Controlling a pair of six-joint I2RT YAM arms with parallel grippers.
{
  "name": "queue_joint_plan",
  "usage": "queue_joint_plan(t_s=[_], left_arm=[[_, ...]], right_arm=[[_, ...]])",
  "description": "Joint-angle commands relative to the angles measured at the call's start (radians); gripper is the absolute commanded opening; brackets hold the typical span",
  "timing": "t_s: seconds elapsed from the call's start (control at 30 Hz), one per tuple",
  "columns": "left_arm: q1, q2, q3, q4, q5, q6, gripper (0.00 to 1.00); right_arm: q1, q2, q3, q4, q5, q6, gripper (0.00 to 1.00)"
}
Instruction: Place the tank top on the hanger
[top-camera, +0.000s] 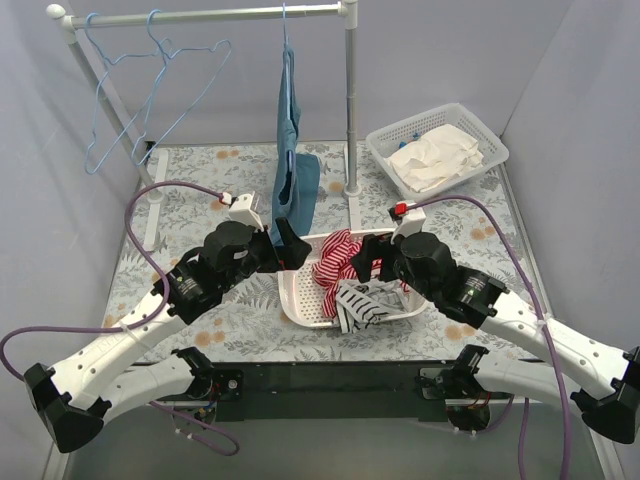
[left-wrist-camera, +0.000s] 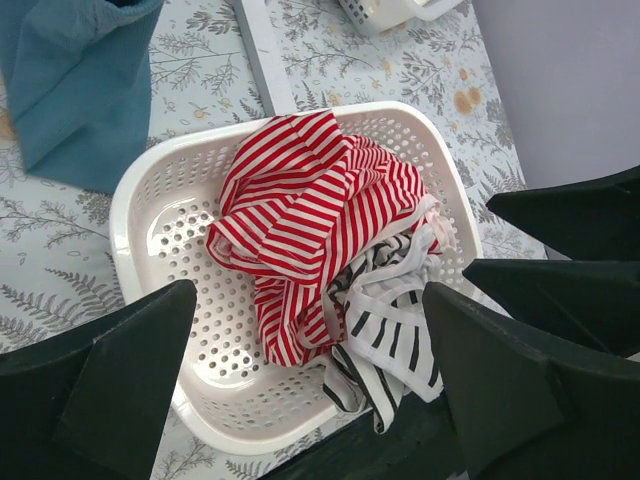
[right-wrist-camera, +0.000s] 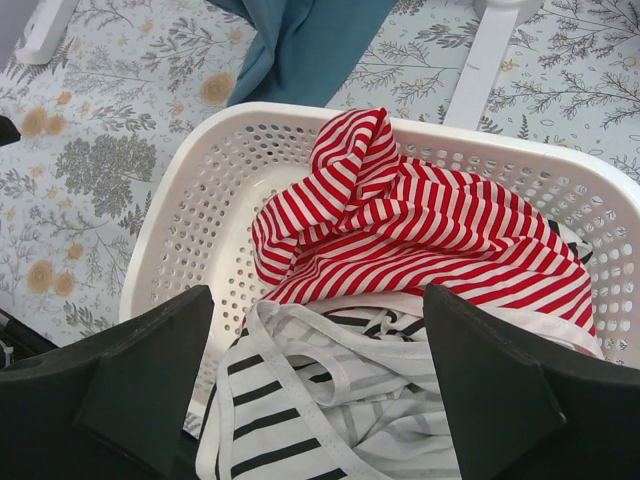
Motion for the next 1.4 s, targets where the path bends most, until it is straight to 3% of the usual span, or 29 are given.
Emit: queue_joint_plan(t_s=[0.0, 0.77, 1.37], left_arm=[[-0.002, -0.027, 0.044, -0.072, -0.074, 0.015, 0.98], [-0.002, -0.033, 0.065, -0.100, -0.100, 0.012, 0.98], [-0.002, -0.079, 0.042, -0.122, -0.178, 0.007, 0.98]], right_arm=[[0.000, 0.012, 0.042, -0.003, -0.010, -0.031, 0.94], [0.000, 0.069, 0.039, -0.019, -0.033, -0.029, 0.94], [0.000, 0.209, 0.050, -0.009, -0.068, -0.042, 0.94]])
